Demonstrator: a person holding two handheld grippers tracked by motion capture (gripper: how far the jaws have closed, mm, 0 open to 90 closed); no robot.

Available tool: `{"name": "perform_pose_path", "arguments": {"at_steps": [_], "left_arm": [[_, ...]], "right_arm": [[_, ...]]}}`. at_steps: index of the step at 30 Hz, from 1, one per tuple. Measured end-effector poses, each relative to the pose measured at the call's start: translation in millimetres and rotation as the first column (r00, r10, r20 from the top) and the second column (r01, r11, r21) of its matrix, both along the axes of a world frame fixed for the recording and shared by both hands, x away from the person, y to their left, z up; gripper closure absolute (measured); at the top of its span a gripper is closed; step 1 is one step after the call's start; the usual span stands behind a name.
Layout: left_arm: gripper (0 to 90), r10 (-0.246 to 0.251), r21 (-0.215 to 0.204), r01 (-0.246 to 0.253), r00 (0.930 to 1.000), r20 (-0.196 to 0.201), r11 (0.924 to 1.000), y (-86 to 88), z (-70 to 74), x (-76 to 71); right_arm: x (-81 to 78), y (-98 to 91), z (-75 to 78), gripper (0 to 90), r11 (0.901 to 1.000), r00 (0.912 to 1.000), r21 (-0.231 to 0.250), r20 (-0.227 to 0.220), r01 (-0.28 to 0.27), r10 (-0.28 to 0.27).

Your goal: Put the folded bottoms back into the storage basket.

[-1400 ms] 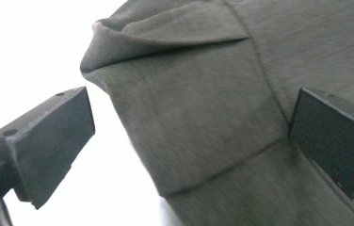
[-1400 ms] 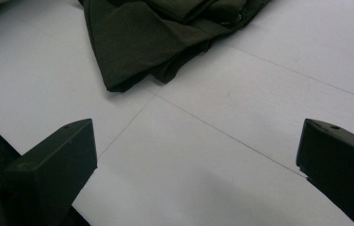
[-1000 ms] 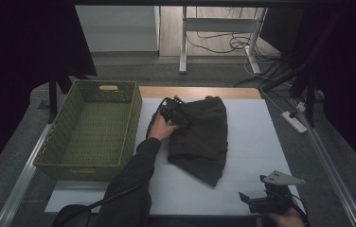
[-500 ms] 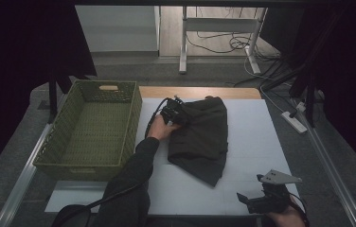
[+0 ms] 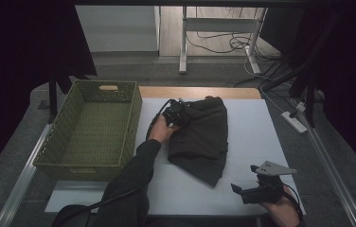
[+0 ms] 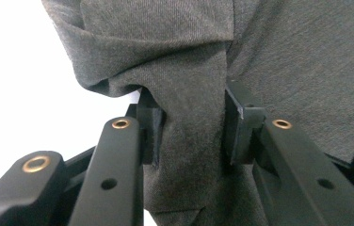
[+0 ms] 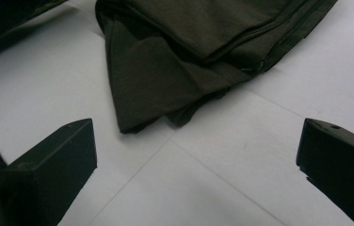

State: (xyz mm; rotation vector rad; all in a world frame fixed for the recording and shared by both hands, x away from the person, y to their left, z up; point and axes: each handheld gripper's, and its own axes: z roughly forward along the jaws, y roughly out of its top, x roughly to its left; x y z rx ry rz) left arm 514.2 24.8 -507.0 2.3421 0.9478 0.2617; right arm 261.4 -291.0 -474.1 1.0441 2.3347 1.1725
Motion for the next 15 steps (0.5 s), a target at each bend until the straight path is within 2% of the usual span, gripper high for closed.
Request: {"name": "perform_pose_path", "arguments": {"at_steps": [4, 15], "left_arm": [[63.8, 0.013, 0.005, -0.013, 0.9997, 0.020, 0.9999, -1.4, -0.6, -3.4], [63.6, 0.053, 0.011, -0.053, 0.9984, 0.022, 0.9985, -4.7, -0.5, -6.6]], "right_arm": [[9.7, 2.8, -1.4, 0.0, 0.9996, 0.9996, 0.017, -0.019, 0.023, -0.023], [39.1, 19.2, -7.6, 0.0, 0.9989, 0.9955, -0.007, -0.082, 0.047, -0.048]]}}
